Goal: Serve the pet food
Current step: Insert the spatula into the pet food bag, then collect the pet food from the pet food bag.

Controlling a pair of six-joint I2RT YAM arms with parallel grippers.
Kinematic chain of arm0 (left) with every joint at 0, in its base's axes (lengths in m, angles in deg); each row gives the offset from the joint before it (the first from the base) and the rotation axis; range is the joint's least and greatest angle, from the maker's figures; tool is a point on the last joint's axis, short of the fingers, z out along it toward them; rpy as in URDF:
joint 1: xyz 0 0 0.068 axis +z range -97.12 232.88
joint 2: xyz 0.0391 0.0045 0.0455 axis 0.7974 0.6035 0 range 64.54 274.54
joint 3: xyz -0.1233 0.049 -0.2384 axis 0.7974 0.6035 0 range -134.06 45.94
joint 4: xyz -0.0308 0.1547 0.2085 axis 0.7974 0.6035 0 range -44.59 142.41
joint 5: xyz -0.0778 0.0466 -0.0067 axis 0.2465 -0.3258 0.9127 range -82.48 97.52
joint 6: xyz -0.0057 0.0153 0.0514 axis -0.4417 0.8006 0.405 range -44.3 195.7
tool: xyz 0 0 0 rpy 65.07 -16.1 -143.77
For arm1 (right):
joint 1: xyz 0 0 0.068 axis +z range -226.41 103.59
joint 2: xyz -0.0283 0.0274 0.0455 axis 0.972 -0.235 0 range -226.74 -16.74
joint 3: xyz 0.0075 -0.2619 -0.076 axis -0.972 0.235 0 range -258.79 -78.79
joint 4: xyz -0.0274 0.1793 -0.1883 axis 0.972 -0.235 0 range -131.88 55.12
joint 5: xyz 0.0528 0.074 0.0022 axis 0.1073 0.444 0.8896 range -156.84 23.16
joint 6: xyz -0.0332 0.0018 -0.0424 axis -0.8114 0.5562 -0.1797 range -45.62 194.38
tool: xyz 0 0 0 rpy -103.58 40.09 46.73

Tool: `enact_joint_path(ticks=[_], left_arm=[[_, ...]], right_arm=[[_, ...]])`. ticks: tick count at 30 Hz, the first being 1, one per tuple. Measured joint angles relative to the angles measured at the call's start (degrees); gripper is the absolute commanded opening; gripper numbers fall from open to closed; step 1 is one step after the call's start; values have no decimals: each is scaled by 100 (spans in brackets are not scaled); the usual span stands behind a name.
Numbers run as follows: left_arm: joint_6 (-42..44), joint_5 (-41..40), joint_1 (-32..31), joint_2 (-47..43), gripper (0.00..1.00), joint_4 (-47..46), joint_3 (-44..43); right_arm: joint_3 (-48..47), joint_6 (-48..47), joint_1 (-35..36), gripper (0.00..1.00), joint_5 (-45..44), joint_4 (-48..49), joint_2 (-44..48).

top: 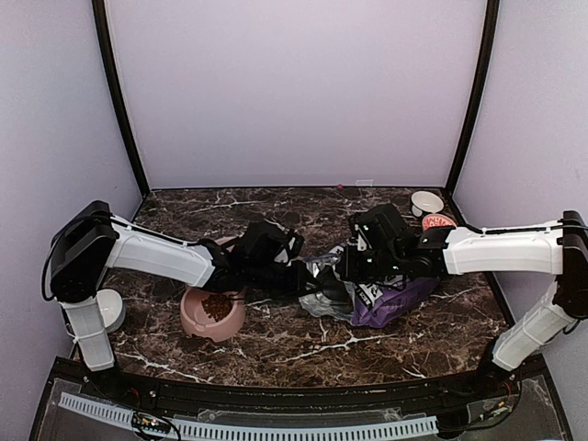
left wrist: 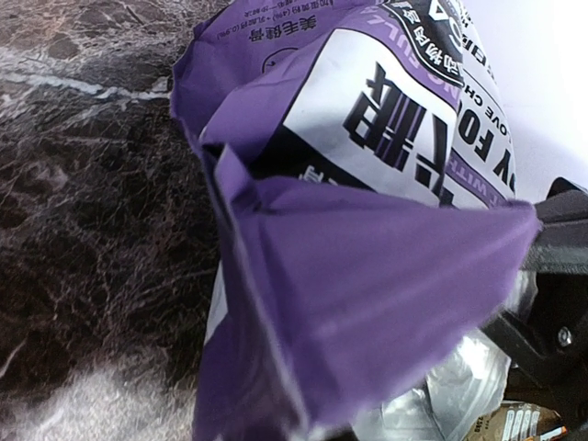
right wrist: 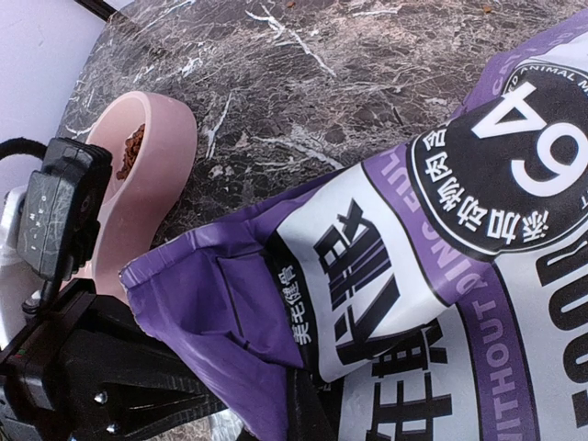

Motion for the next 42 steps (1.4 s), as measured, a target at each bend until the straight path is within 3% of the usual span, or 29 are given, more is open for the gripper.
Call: enact_joint_path(ticks=[21,42], left_arm=[[-26,260,-20,682,0,-1060,-116],[-181,444,-17,721,0,-2192,422]], right_arm=[[22,0,-9,0,15,9,2],[92,42,-13,0,20,79,24]])
